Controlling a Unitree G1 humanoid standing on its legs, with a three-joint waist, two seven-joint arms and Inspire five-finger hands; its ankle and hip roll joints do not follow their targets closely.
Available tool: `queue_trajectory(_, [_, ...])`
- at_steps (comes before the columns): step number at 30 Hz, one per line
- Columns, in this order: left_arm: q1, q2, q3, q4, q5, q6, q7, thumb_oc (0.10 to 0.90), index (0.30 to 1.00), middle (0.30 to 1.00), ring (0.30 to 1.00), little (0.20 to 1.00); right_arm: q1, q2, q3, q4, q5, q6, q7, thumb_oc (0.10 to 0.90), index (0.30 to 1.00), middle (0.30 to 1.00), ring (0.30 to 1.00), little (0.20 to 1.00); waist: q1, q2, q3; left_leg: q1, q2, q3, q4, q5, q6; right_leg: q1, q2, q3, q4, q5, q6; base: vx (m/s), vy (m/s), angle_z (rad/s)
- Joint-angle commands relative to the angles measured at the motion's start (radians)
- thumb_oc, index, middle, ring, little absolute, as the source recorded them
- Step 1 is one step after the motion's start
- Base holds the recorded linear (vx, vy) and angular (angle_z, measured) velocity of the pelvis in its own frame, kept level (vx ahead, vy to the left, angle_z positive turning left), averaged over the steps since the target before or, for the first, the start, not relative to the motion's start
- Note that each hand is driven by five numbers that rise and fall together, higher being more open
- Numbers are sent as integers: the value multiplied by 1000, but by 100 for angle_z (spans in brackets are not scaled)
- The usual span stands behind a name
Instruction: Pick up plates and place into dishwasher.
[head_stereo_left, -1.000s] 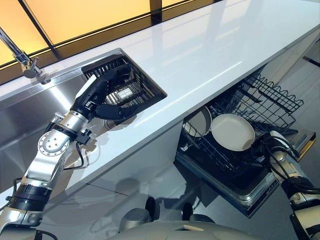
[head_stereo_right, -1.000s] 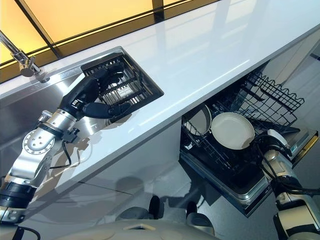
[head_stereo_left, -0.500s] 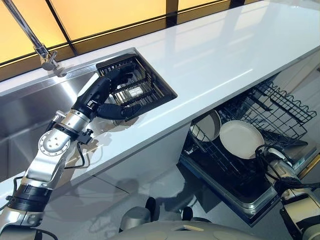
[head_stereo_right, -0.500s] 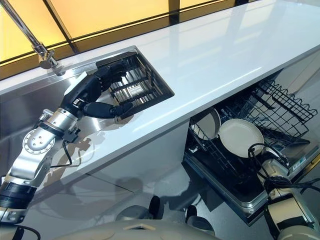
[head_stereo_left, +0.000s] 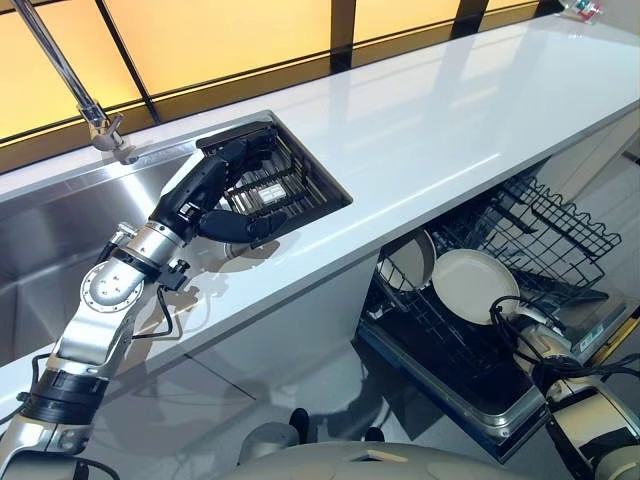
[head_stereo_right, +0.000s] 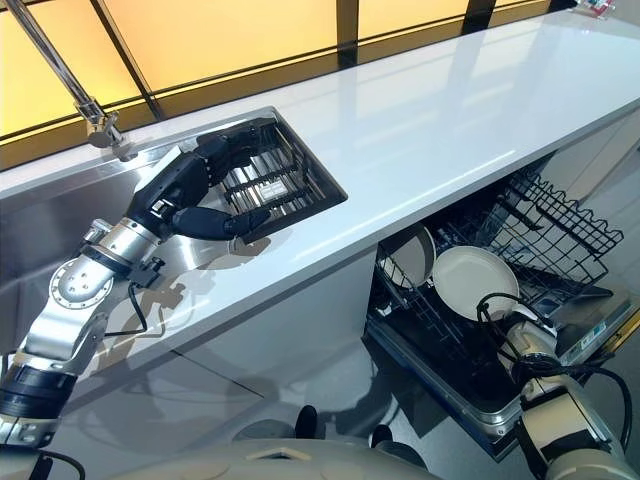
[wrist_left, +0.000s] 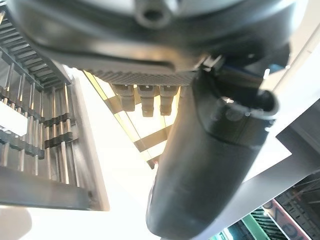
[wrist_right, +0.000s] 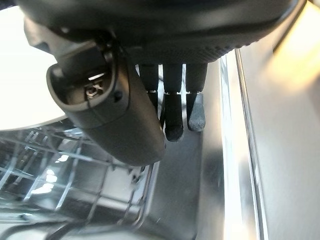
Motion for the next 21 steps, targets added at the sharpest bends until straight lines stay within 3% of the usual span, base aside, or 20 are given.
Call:
queue_trajectory(1, [-72, -32, 85, -90, -2, -51, 5, 800, 900, 900, 900, 900, 45, 85, 18, 79, 312, -104, 94, 100, 300, 300, 300, 200, 0, 14, -12, 7, -27, 8, 6, -82, 26, -2, 5, -30, 10, -22, 11, 42, 14, 4])
queue_trajectory(5, [-70, -64, 78, -69, 24, -60, -2, 800, 900, 900, 900, 900, 84, 148, -44, 23, 519, -211, 50, 100, 300, 300, 300, 200, -4, 20, -17, 14, -29, 5, 6, -91, 25, 6, 4, -32, 10, -31, 9, 25, 7, 2])
queue_trajectory(9, [-79, -85, 62, -61, 43, -65, 12, 800, 900, 900, 900, 900, 76, 187, -75, -9, 632, -271, -5, 100, 300, 300, 300, 200, -6, 25, -21, 10, -34, 2, 6, -85, 26, 1, 3, -30, 10, -25, 7, 0, 0, 0])
queue_trajectory(13, [-84, -86, 56, -49, 45, -70, 27, 800, 900, 900, 900, 900, 60, 213, -106, -38, 727, -291, -33, 100, 300, 300, 300, 200, -6, 31, -28, 10, -38, -3, 6, -86, 27, 0, 2, -27, 10, -25, 5, 0, 0, 0])
queue_trajectory(21, [-99, -75, 41, -53, 44, -46, 34, 800, 900, 900, 900, 900, -13, 209, -116, -10, 772, -288, -32, 100, 300, 300, 300, 200, 10, 36, -36, 9, -43, -16, 6, -83, 26, 3, -3, -35, 10, -24, 3, 19, 6, 3])
